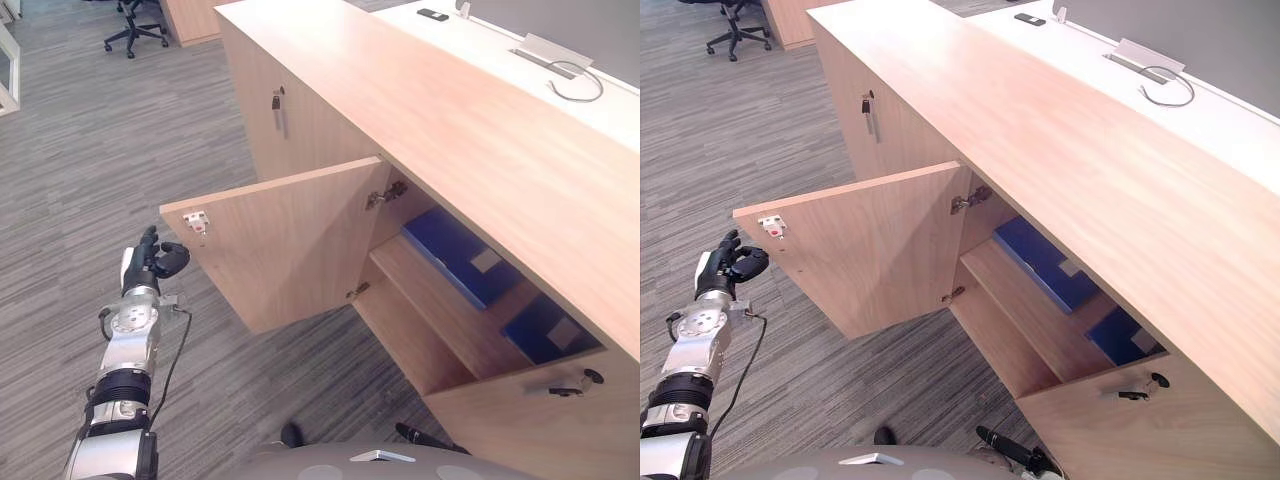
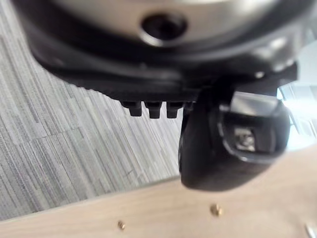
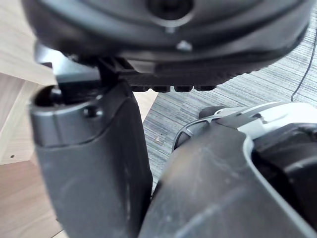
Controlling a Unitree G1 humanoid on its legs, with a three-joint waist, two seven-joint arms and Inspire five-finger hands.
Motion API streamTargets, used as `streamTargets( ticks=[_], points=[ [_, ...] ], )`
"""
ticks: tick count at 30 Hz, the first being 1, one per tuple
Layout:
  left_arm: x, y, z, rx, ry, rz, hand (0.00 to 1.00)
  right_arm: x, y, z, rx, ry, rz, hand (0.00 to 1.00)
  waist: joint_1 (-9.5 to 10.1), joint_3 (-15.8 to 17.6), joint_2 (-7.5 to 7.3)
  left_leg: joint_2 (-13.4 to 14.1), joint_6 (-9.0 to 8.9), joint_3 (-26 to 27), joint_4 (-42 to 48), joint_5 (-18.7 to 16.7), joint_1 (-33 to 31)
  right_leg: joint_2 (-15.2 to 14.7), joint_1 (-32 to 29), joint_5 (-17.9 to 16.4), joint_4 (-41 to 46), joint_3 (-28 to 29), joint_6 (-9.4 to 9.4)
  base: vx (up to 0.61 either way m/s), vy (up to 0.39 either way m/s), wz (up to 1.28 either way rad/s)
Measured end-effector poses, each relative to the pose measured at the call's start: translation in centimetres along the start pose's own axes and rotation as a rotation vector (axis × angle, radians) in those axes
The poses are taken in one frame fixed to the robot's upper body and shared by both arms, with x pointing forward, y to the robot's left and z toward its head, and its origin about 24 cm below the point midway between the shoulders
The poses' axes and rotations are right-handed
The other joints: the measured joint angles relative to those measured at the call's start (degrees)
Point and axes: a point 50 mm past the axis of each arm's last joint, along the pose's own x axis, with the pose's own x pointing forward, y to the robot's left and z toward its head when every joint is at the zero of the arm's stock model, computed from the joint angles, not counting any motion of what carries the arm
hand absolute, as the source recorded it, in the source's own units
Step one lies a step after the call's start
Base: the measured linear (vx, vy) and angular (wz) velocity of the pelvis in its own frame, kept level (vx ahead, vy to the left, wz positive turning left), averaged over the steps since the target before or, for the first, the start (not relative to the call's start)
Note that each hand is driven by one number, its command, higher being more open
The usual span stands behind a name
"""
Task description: Walk over to the cabinet, pick up the folder, carry it to the office cabinet, place the folder inside the office cabinet, then close the office cabinet door
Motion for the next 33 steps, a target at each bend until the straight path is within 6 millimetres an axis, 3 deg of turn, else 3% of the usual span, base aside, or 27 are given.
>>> streamTargets(
  ticks=[6, 9, 11, 14, 16, 19, 20, 23, 24, 25, 27, 30, 33],
  points=[
    [-1.2, -2.0, 0.2, 0.204, -0.064, -0.095, 1.0, -0.1, -0.3, -0.1, -0.002, -0.004, -0.006, 1.0, 0.65, -0.1, 0.25, -0.6, 0.45, -1.2, -0.2, 1.5, -1.3, -0.4, -0.4, 0.1, 0.0, -1.5, 0.13, -0.07, -0.013, 0.13],
    [-2.6, -3.7, 0.7, 0.457, -0.156, -0.196, 1.0, -0.1, -0.6, 0.0, -0.008, -0.007, -0.014, 1.0, 1.6, -0.2, 0.68, -1.2, 0.91, -2.2, -0.3, 2.1, -1.9, -0.7, -0.3, 0.1, 0.0, -2.3, 0.21, -0.11, 0.015, 0.21],
    [-3.7, -5.9, 1.4, 0.708, -0.275, -0.308, 1.0, -0.1, -0.9, 0.1, -0.029, -0.013, -0.019, 1.0, 1.69, -0.2, 1.35, -2.0, 1.05, -4.0, -0.3, 2.7, -3.2, -1.4, -0.4, 0.1, -0.2, -3.8, 0.31, -0.13, 0.045, 0.45],
    [-5.7, -8.1, 1.7, 0.905, -0.423, -0.449, 1.0, -0.1, -1.2, 0.1, -0.039, -0.008, -0.032, 1.0, 2.96, -0.2, 1.75, -3.1, 0.94, -4.8, -0.3, 3.1, -3.5, -2.1, 0.3, -0.3, -1.5, -3.9, 0.63, -0.15, 0.076, 0.23],
    [-7.6, -9.4, 1.3, 0.942, -0.494, -0.566, 1.0, -0.1, -1.5, 0.0, -0.044, -0.003, -0.043, 1.0, 2.89, -0.5, 2.16, -3.6, 0.99, -5.0, -0.3, 3.1, -4.0, -2.4, 0.4, -0.6, -2.0, -4.2, 1.54, -0.14, 0.075, 0.25],
    [-11.3, -12.9, 1.3, 0.922, -0.654, -0.825, 1.0, -0.1, -1.7, 0.4, -0.058, -0.015, -0.054, 1.0, 2.49, -0.8, 2.56, -4.2, 1.0, -5.1, -0.3, 3.3, -5.1, -2.6, 0.0, -0.6, -2.2, -4.2, 1.57, -0.12, 0.086, 0.36],
    [-13.8, -15.0, 1.1, 0.871, -0.723, -0.961, 1.0, 0.1, -1.3, 0.9, -0.071, -0.025, -0.044, 1.0, 1.6, -0.9, 2.78, -4.6, 0.89, -5.3, -0.3, 3.2, -5.9, -3.1, -0.7, -0.6, -2.2, -4.2, 1.56, -0.11, 0.13, 0.2],
    [-17.1, -17.6, 0.7, 0.767, -0.787, -1.115, 1.0, 0.2, -0.9, 1.5, -0.089, -0.037, -0.035, 1.0, 0.09, -1.2, 2.96, -5.0, 0.6, -4.7, -0.3, 3.0, -7.2, -3.4, -2.1, -0.5, -3.0, -3.4, 1.43, -0.05, 0.12, -0.17],
    [-18.9, -18.6, 1.4, 0.703, -0.856, -1.169, 1.0, 0.2, -0.6, 1.4, -0.087, -0.033, -0.031, 1.0, -0.59, -2.0, 2.07, -5.2, -1.05, -3.2, -0.3, 1.8, -8.2, -3.8, -3.3, -0.3, -4.1, -2.6, 1.14, -0.01, 0.093, -0.37],
    [-19.3, -18.8, 1.8, 0.682, -0.891, -1.18, 1.0, 0.2, -0.3, 0.8, -0.084, -0.013, -0.026, 1.0, -0.71, -2.4, 0.95, -5.6, 0.61, -2.5, 1.7, 2.5, -8.9, -4.8, -4.0, 0.2, -4.5, -2.2, 0.63, 0.07, 0.108, -0.78],
    [-20.3, -19.0, 3.2, 0.625, -0.975, -1.179, 1.0, 0.1, -0.9, 0.4, -0.058, -0.007, -0.041, 1.0, -0.24, -3.5, 1.43, -5.0, 4.13, -3.1, 3.0, 2.2, -8.2, -4.3, -4.1, 1.0, -4.0, -0.9, 0.81, 0.11, 0.082, -0.7],
    [-20.0, -18.9, 5.7, 0.598, -1.086, -1.122, 1.0, 0.1, -0.7, 0.2, -0.046, -0.011, -0.044, 1.0, -1.92, -4.5, 1.51, -5.7, 4.21, -2.9, 0.8, 2.3, -7.8, -4.3, -4.2, 0.8, -5.3, -0.9, 0.73, 0.02, 0.123, -0.08],
    [-20.1, -18.8, 5.7, 0.579, -1.076, -1.115, 1.0, 0.1, -0.9, 0.4, -0.053, -0.013, -0.048, 1.0, -1.84, -4.5, 2.09, -5.8, 4.23, -2.9, -0.1, 2.3, -7.3, -3.4, -3.9, 0.7, -4.8, -1.1, 0.94, -0.02, 0.059, 0.07]
  ],
)
